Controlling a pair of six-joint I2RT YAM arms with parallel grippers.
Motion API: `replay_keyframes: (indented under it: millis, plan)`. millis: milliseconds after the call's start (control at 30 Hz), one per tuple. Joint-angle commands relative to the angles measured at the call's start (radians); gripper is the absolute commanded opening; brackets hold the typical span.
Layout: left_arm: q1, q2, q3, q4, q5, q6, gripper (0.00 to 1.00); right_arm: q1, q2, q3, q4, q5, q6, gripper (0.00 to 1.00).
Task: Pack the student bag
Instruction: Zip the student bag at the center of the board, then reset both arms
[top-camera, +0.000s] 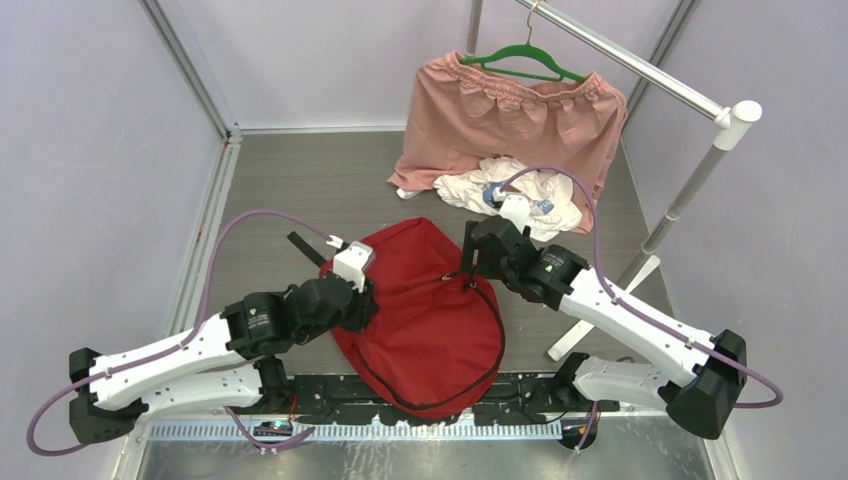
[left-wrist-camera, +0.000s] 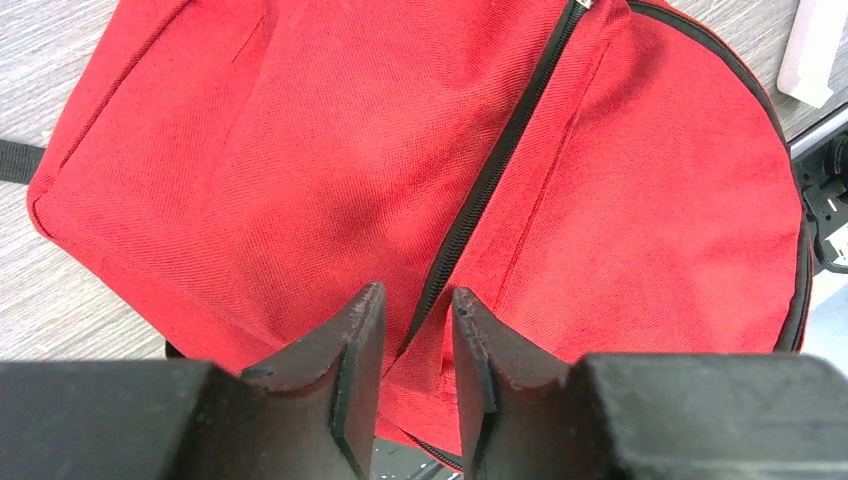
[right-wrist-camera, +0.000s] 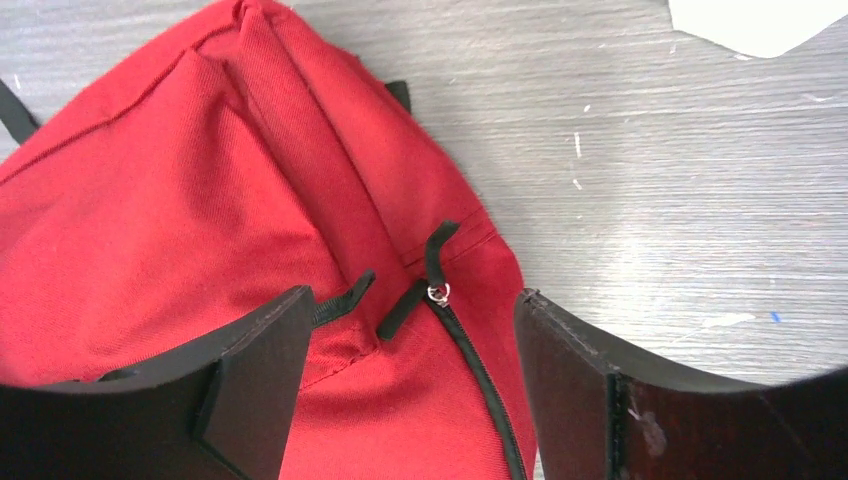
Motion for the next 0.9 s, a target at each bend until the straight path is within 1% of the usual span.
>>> replay_keyframes:
  millis: [0,33,100,200,300,500,600,733,867]
  plan:
    - [0.001,-0.034,0.029,0.027,-0.032,0.026,0.35,-0.003,-0.033,0.066,-0.074,0.124,0.041,0.79]
    - [0.001,-0.043,0.023,0.037,-0.025,0.032,0.35,-0.003,-0.035,0.063,-0.073,0.125,0.045,0.8]
    - [0.001,-0.064,0.009,0.059,-0.02,0.03,0.3,-0.004,-0.045,0.054,-0.071,0.128,0.055,0.8]
    - [0.001,-0.081,-0.011,0.087,-0.019,0.022,0.3,-0.004,-0.069,0.035,-0.057,0.136,0.065,0.82]
    - [0.001,-0.059,-0.006,0.079,-0.026,0.013,0.3,-0.003,-0.103,0.029,-0.056,0.154,0.072,0.82]
    - [0.001,-0.004,0.021,0.062,-0.064,0.009,0.29,-0.003,-0.196,0.034,-0.076,0.262,0.081,0.83]
    - [0.001,-0.001,0.022,0.073,-0.083,0.011,0.29,-0.003,-0.263,0.021,-0.083,0.334,0.099,0.85]
    - [0.001,0.002,0.041,0.054,-0.112,0.013,0.29,-0.004,-0.363,-0.015,-0.049,0.404,0.107,0.88]
    - [0.001,-0.025,0.049,0.048,-0.147,0.013,0.29,-0.004,-0.453,-0.041,-0.028,0.466,0.129,0.91]
